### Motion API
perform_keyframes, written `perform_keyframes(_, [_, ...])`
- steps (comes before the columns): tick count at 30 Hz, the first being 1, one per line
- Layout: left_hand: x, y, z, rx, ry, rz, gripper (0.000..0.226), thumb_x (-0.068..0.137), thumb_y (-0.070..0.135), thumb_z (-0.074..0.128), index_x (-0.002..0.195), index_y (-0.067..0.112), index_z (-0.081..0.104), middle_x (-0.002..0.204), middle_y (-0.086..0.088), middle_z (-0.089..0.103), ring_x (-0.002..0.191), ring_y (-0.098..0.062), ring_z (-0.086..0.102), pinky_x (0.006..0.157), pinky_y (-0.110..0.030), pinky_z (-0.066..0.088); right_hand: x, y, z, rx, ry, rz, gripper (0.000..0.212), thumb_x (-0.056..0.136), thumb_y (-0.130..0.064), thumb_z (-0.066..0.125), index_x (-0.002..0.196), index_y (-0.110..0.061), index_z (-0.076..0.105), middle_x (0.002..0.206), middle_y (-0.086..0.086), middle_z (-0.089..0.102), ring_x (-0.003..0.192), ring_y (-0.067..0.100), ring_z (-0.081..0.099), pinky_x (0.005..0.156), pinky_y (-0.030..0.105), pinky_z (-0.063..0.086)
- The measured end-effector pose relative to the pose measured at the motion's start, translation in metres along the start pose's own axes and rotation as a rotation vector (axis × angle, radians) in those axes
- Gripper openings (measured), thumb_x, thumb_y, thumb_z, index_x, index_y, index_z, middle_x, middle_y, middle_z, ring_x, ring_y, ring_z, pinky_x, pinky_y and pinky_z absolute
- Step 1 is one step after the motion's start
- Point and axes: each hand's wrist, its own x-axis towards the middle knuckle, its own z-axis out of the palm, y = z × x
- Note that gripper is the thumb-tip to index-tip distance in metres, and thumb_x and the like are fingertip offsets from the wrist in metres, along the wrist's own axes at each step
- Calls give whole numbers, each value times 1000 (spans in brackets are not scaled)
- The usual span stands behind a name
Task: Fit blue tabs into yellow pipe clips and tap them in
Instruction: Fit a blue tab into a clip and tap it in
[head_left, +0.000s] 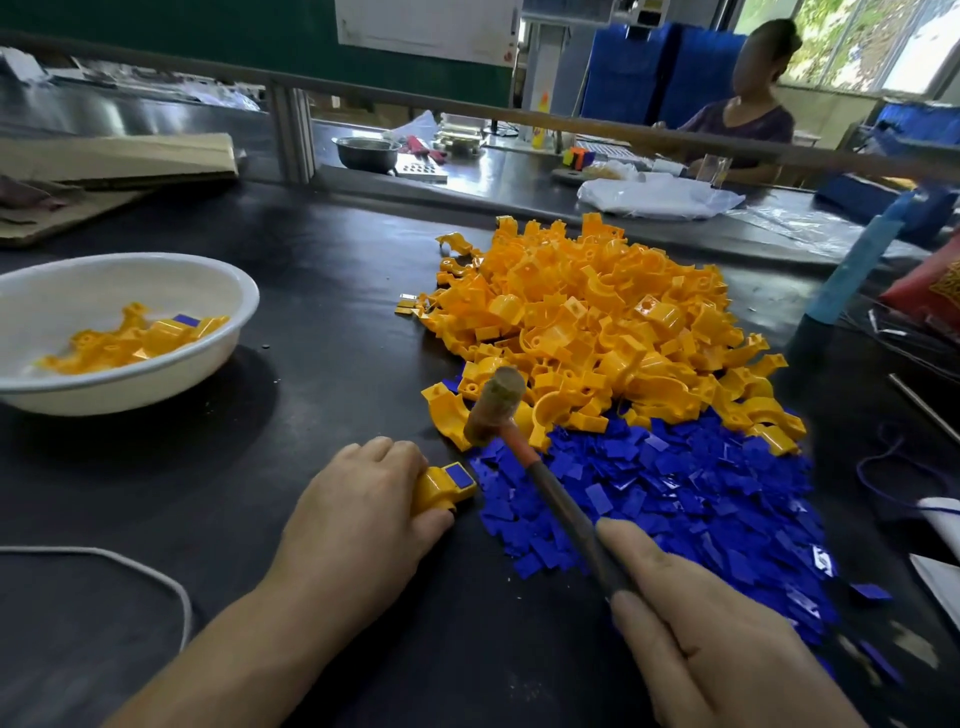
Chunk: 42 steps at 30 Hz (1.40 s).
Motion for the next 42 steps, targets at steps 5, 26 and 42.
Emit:
perform_keyframes(5, [1,-1,0,-2,-12,-2,37,84,60,57,113,37,51,103,17,49,98,-6,44,75,-23,39,9,2,1,-181,-13,-156,53,97,-47,39,135,-63,7,129,-24,45,120,-9,43,95,6,35])
perform_keyframes(26, [0,-1,-1,-11,-43,-29,36,83,59,59,111,37,51,101,19,47,99,-5,45,74,-22,34,23,28,-18,11,205,-129,41,85,-34,58,113,-61,48,94,-36,56,84,-15,53,67,6,43])
perform_keyframes(42, [91,-128,-102,19,459,-482,78,66,79,42,121,25,52,109,-15,66,95,-41,61,85,-55,51,41,72,-12,-349,258,297,28,90,-45,48,116,-41,39,87,-15,40,80,4,46,66,22,36])
